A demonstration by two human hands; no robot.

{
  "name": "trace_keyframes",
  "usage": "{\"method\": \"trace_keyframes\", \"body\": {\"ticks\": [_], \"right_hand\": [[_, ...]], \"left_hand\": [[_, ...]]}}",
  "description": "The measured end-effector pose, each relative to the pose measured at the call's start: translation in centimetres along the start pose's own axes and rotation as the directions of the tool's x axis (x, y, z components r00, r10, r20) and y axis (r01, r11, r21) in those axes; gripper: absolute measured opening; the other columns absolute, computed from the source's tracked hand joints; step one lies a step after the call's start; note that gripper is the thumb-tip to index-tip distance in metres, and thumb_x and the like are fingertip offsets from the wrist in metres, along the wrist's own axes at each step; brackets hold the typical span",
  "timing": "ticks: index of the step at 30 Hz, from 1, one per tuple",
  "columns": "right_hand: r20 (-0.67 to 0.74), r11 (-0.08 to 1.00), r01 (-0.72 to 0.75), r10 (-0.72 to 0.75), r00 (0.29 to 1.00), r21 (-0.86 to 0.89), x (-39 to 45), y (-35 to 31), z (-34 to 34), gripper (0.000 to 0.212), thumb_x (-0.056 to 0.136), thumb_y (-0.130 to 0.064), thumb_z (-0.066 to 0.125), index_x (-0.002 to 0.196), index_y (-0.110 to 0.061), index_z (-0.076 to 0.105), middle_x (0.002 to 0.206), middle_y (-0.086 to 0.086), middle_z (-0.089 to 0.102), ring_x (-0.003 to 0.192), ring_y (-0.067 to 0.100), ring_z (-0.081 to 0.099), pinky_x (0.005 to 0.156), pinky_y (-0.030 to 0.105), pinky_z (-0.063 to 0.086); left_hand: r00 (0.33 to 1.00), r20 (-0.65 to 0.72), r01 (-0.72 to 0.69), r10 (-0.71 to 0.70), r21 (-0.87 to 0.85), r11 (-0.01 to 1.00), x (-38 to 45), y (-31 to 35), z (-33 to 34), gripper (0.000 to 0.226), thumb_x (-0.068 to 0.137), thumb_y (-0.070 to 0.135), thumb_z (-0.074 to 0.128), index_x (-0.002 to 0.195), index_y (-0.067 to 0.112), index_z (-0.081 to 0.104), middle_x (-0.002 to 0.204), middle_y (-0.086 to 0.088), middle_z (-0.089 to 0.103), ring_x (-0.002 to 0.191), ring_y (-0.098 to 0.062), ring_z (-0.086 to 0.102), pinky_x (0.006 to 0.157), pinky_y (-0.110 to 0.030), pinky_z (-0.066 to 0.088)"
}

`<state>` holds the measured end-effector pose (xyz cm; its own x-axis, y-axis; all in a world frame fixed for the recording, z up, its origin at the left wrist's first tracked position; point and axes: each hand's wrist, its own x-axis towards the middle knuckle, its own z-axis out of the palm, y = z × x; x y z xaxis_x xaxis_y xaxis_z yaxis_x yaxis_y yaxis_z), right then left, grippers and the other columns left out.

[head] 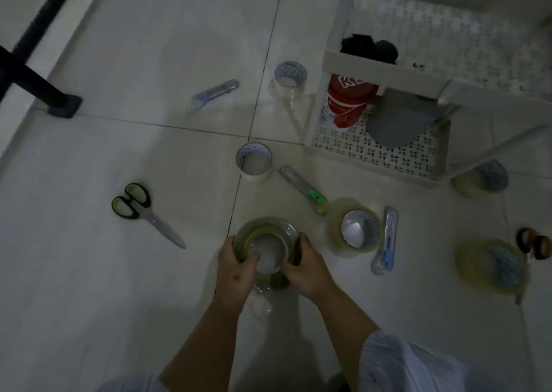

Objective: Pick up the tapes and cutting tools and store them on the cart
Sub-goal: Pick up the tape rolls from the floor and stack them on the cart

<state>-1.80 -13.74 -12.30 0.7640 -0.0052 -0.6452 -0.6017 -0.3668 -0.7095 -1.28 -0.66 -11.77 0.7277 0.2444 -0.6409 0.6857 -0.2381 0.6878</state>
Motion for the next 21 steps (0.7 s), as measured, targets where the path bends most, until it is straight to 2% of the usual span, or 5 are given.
{"method": "trace_keyframes", "body": {"ticks": [4,7,14,17,21], "right_hand": [[-0.062,0.998,0.056,-0.056,0.996,0.000,-1.3,-1.4,-1.6,0.057,0.079,-0.006,0.059,0.131,-0.010,0.038,0.127,0.007,0.054,0.118,0.022,0.051,0.098,0.030,0.044],[-0.160,0.997,0.081,-0.077,0.984,0.016,-3.0,-3.8,-3.8,0.052,0.080,-0.006,0.059,0.129,-0.009,0.042,0.123,0.006,0.056,0.116,0.020,0.052,0.096,0.027,0.042],[-0.361,0.979,0.202,-0.192,0.913,-0.009,-7.6,-11.0,-11.3,0.035,0.081,0.000,0.057,0.112,-0.015,0.049,0.095,-0.002,0.059,0.093,0.017,0.058,0.078,0.023,0.046],[-0.436,0.969,0.246,-0.229,0.870,-0.018,-8.9,-14.1,-14.6,0.051,0.081,-0.002,0.058,0.128,-0.014,0.043,0.106,-0.001,0.057,0.097,0.013,0.053,0.078,0.014,0.039],[-0.513,0.948,0.317,-0.275,0.813,-0.005,-9.4,-17.8,-19.3,0.049,0.084,-0.008,0.059,0.129,-0.019,0.043,0.105,-0.006,0.053,0.106,0.018,0.055,0.087,0.024,0.041]], "left_hand": [[1.000,0.013,0.016,-0.016,-0.012,1.000,-1.2,1.9,-0.3,0.050,0.082,0.019,0.060,0.129,0.021,0.042,0.128,-0.003,0.047,0.117,-0.026,0.047,0.102,-0.045,0.042],[0.999,0.044,-0.007,0.010,-0.066,0.998,-2.7,4.6,-0.2,0.055,0.078,0.024,0.061,0.130,0.026,0.043,0.132,-0.005,0.046,0.117,-0.027,0.048,0.102,-0.050,0.043],[0.978,0.074,-0.188,0.198,-0.118,0.975,-7.1,15.1,1.0,0.060,0.082,0.008,0.057,0.134,0.033,0.040,0.126,-0.003,0.035,0.117,-0.026,0.044,0.103,-0.045,0.042],[0.951,0.101,-0.276,0.291,-0.145,0.950,-8.5,19.7,1.7,0.061,0.080,0.007,0.059,0.134,0.028,0.042,0.133,-0.006,0.034,0.122,-0.027,0.044,0.103,-0.042,0.043],[0.908,0.157,-0.369,0.388,-0.135,0.919,-9.2,25.2,2.9,0.063,0.080,0.014,0.061,0.134,0.035,0.038,0.120,-0.003,0.038,0.112,-0.022,0.046,0.097,-0.036,0.044]]}}
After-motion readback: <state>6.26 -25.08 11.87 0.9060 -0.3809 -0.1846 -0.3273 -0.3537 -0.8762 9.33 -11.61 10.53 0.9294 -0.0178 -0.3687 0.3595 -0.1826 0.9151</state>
